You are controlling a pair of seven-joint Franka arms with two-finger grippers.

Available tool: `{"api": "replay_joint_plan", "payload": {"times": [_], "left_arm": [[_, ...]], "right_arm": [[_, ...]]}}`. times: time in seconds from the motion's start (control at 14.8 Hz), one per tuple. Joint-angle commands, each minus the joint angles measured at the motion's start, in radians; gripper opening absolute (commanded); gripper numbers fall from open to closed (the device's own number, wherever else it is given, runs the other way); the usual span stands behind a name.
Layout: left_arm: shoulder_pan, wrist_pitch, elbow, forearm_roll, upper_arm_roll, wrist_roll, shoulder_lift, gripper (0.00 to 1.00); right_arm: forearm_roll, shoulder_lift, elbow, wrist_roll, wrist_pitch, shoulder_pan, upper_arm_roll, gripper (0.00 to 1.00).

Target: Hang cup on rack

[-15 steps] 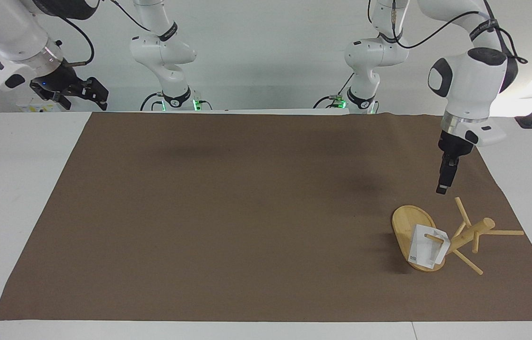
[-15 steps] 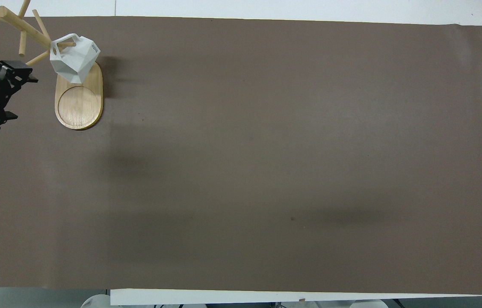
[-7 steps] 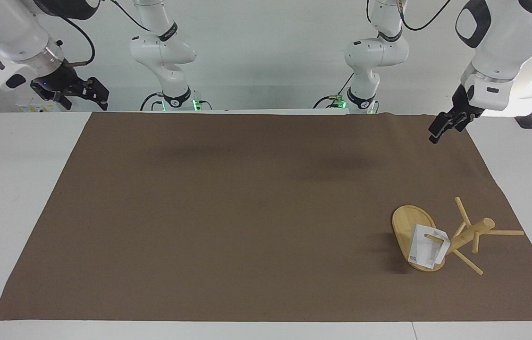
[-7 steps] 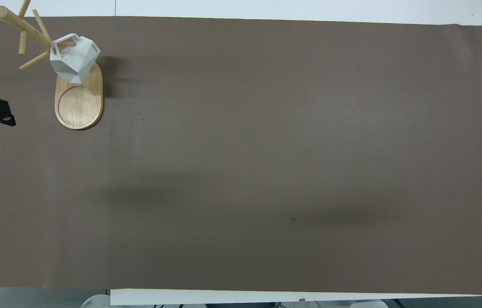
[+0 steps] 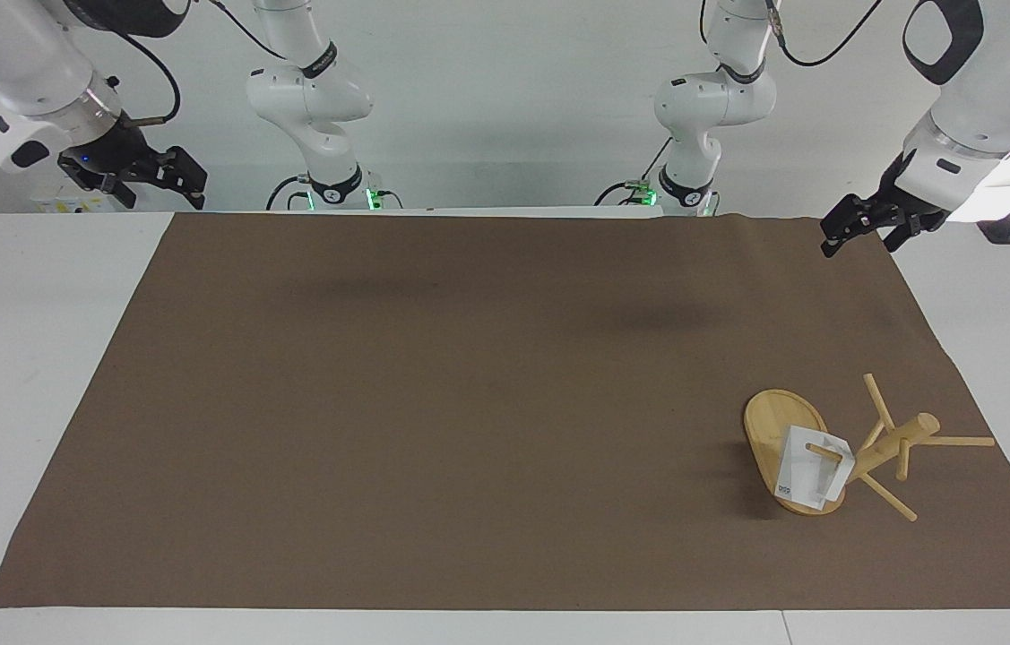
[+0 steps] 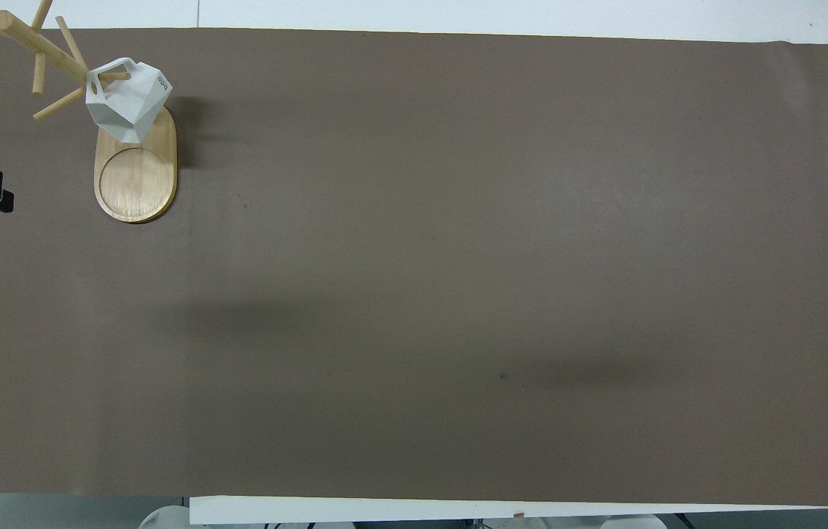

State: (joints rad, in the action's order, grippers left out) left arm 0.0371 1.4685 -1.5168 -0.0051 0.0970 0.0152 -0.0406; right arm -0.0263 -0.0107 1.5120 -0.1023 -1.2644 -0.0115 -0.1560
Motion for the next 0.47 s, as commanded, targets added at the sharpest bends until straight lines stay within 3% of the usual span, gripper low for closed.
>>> {"api": "replay_joint_plan", "payload": {"times": [0.0, 0.41], "left_arm": [[0.009, -0.047, 0.073, -0.015, 0.006, -0.029, -0.041, 1.0], [0.012, -0.046, 0.075, -0.029, 0.004, -0.029, -0.041, 1.0]], "right_arm": [[-0.001, -0.018, 0.017, 0.006, 0.004, 0.005, 0.007, 1.0], [-0.001, -0.018, 0.017, 0.006, 0.004, 0.005, 0.007, 1.0]]}}
